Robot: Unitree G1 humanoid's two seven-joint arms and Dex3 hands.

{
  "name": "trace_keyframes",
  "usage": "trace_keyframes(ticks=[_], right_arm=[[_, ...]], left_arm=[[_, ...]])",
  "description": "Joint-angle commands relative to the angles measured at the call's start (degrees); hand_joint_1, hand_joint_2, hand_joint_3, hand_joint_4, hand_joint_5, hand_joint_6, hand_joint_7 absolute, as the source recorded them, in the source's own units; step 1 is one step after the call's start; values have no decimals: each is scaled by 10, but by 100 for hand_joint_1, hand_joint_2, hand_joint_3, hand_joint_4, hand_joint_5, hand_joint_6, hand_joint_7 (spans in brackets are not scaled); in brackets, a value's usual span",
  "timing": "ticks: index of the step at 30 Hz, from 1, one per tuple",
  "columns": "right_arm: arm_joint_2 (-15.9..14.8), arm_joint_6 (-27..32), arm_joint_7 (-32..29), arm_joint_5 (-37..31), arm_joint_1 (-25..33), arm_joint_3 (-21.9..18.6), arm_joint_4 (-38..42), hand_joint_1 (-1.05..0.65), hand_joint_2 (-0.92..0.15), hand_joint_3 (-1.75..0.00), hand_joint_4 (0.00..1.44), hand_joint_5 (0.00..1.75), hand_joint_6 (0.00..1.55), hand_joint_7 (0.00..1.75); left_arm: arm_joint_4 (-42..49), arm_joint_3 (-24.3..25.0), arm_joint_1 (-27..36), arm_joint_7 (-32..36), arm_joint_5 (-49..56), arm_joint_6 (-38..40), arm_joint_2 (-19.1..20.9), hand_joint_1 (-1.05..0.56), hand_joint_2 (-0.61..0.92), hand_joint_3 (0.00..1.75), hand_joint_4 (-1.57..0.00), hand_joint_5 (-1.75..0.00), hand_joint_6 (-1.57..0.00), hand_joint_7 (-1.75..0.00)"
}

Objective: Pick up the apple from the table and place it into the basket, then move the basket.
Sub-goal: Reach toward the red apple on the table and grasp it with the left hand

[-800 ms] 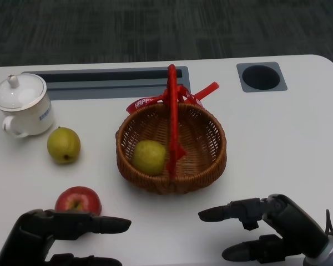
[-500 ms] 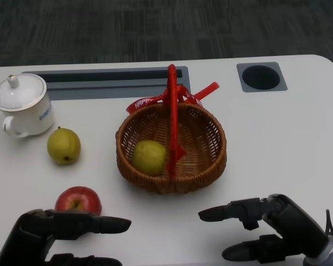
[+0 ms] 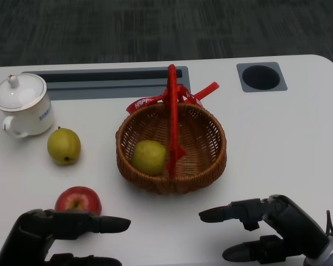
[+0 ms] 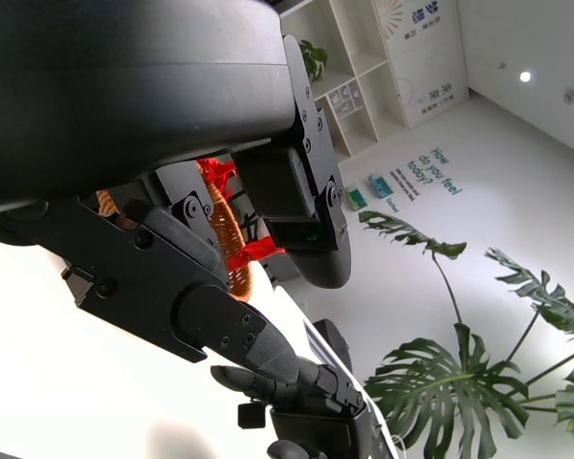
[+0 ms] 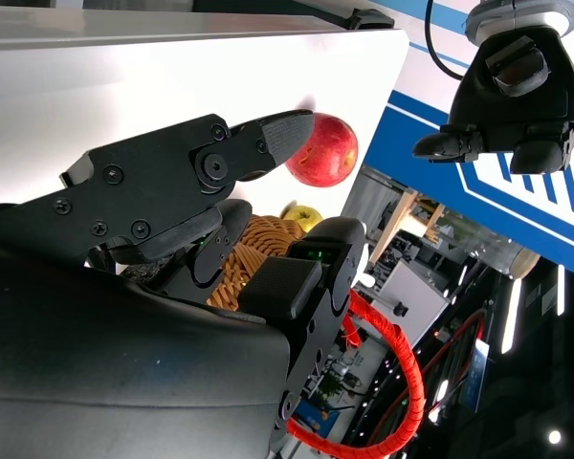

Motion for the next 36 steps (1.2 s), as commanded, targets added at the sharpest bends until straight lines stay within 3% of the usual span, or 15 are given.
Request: trace_keyframes(ticks=[1, 6, 11, 16, 21, 27, 36], right_arm=[[-8, -2, -3, 0, -7, -6, 3, -43, -82, 0, 92, 0, 84, 0], [-7, -1, -3, 1, -7, -5, 2, -43, -81, 0, 92, 0, 84, 0], [-7, -3, -6, -2, -8, -6, 2, -43, -82, 0, 92, 0, 83, 0], [-5, -3, -7, -3, -7, -6, 2, -44, -82, 0, 92, 0, 84, 0], [-6, -4, -9, -6, -7, -7, 3, -44, -82, 0, 92, 0, 84, 0], [-5, -5, -6, -3, -9, -7, 5, -44, -83, 0, 93, 0, 84, 0], [-6, -5, -10, -8, -6, -6, 1, -45, -83, 0, 93, 0, 85, 0]], left_arm=[[6, 15, -1, 13, 17, -12, -1, -38, 74, 0, -105, 0, -99, 0], [28, 69, -23, 56, 107, -58, -5, -53, 73, 0, -84, 0, -78, 0], [41, 143, -38, 131, 267, -76, 9, -70, 74, 0, -50, 0, -51, 0], [79, 170, -56, 210, 364, -69, 29, -76, 72, 0, -46, -2, -46, -1], [138, 159, -76, 267, 400, -55, 56, -75, 68, 0, -47, -2, -46, -1], [188, 123, -96, 318, 445, -9, 85, -86, 70, 1, -26, -1, -28, 0], [287, 55, -145, 349, 437, 14, 99, -83, 68, 0, -31, -3, -30, -1]])
